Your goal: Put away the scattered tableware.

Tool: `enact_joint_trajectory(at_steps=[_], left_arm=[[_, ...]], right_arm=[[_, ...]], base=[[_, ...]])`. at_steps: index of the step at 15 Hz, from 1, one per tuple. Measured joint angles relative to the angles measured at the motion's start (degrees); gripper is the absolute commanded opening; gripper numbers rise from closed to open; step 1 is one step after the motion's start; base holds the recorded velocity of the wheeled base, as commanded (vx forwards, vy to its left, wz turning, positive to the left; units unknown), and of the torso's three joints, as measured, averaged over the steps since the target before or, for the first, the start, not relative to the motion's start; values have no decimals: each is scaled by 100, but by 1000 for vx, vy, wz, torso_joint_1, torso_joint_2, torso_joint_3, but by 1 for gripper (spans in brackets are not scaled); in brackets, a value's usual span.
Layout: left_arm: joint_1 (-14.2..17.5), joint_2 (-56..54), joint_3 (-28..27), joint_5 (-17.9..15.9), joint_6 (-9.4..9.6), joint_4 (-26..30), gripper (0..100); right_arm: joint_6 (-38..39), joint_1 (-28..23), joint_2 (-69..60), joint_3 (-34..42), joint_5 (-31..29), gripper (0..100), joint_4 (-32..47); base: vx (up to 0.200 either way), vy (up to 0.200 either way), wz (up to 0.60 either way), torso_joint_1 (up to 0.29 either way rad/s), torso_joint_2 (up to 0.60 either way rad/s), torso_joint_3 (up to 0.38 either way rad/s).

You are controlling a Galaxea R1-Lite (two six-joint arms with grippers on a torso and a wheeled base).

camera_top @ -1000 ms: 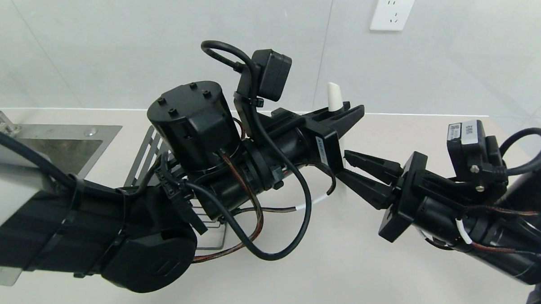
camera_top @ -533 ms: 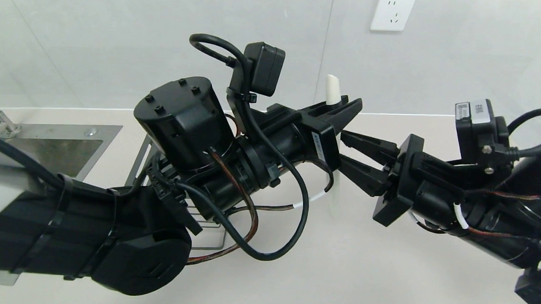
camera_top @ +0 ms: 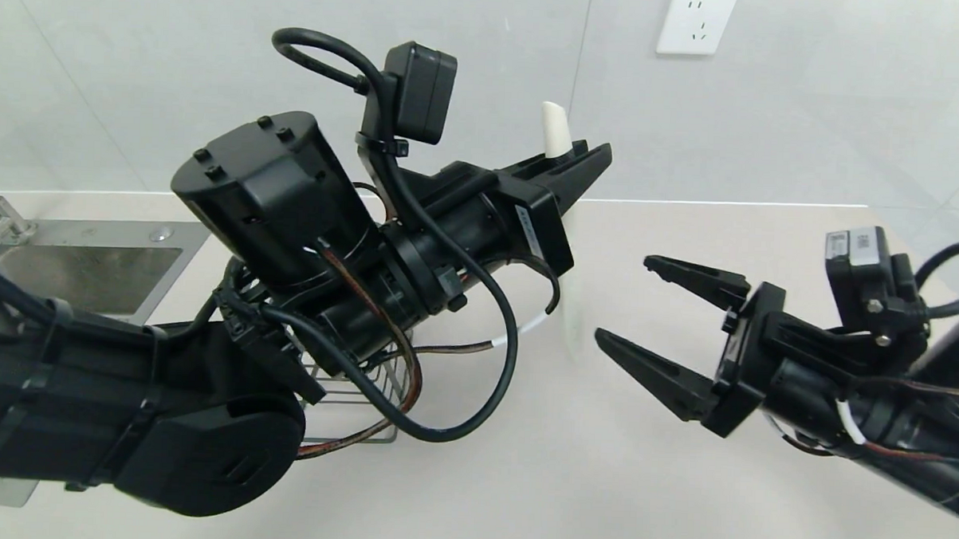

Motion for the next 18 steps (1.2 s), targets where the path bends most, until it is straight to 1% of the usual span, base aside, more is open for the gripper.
enact_joint_trajectory(at_steps=[4,6,8,10,12,15,16,18], left_arm=[[63,-402,433,4,5,0,0],[71,-575,577,4,18,-2,0],[74,-708,670,4,268,-7,0],[77,-833,933,6,319,-77,0],[77,-907,1221,2,317,-347,0],[77,-925,1596,-11,322,-895,0],[77,-923,1663,-11,323,-919,0],[71,-914,1851,-13,322,-934,0]], right_arm=[[-9,-1204,-1012,1235,33,100,2],[2,-1519,-1703,1637,44,100,66],[6,-1810,-2448,1831,44,100,282],[9,-2260,-3349,1908,44,100,594],[17,-2697,-4472,1949,43,100,1224],[6,-3051,-6034,1969,43,100,2460],[-18,-3132,-6590,1971,44,100,2928],[-90,-3206,-7741,1974,57,100,4341]], base=[[0,0,0,0,0,0],[0,0,0,0,0,0],[0,0,0,0,0,0],[0,0,0,0,0,0],[0,0,0,0,0,0],[0,0,0,0,0,0],[0,0,0,0,0,0],[0,0,0,0,0,0]])
